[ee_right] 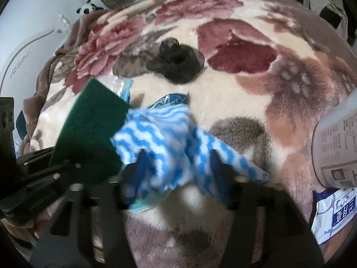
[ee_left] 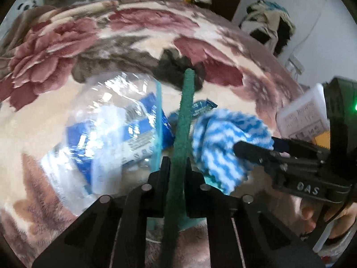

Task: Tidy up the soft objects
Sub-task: 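Lift the green pad and blue-white cloth and carry both toward the orange basket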

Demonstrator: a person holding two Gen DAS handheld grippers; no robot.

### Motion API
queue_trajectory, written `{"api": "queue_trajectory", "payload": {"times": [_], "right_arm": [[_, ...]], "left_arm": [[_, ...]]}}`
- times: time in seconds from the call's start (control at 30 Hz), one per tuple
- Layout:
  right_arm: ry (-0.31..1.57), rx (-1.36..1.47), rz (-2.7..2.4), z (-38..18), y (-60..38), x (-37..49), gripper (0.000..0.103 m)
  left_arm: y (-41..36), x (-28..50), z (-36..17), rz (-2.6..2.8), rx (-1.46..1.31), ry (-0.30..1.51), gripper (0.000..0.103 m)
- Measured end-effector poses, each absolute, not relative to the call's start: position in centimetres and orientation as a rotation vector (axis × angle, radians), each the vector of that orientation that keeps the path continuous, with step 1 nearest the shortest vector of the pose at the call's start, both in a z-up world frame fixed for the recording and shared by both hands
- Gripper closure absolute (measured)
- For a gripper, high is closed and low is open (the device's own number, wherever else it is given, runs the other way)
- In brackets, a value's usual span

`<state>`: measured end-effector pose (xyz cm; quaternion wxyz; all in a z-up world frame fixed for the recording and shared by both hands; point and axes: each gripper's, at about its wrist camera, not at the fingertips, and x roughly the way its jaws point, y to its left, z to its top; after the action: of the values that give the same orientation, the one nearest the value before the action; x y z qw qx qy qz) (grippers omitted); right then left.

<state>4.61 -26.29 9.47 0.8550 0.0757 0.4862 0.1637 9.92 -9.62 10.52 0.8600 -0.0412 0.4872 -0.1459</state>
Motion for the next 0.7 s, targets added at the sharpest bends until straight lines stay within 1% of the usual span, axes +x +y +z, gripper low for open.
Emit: {"api": "queue_trajectory", "payload": {"times": [0.07,0.27,0.33,0.37,0.4,0.43,0.53,0.7], "right_arm": [[1.002,0.155,0.342,9.8,-26.2,4.5,0.018],[1.006,0.113,0.364,9.8,-24.2,5.4,0.019],[1.03,0.113,0.367,9.2,-23.8,5.9,0.022],[1.051,0.127,0.368,8.9,-23.8,6.1,0.042],[1.086,0.138,0.365,8.5,-23.9,6.4,0.074],[1.102,0.145,0.363,8.3,-24.0,6.5,0.082],[1.073,0.181,0.361,9.0,-24.9,5.8,0.086],[0.993,0.191,0.351,11.8,-26.1,4.6,0.087]], "left_arm": [[-8.9,9.5,11.5,-0.277,-0.109,0.989,0.097],[-8.0,9.2,12.2,-0.249,-0.137,0.978,0.097],[-7.9,9.2,12.1,-0.249,-0.139,0.98,0.097],[-7.9,9.1,12.1,-0.249,-0.143,0.98,0.097],[-7.8,9.1,12.1,-0.248,-0.148,0.979,0.097],[-7.8,9.0,12.1,-0.249,-0.15,0.977,0.097],[-7.8,8.7,12.4,-0.251,-0.151,0.968,0.097],[-8.1,8.3,13.0,-0.243,-0.143,0.966,0.097]]}}
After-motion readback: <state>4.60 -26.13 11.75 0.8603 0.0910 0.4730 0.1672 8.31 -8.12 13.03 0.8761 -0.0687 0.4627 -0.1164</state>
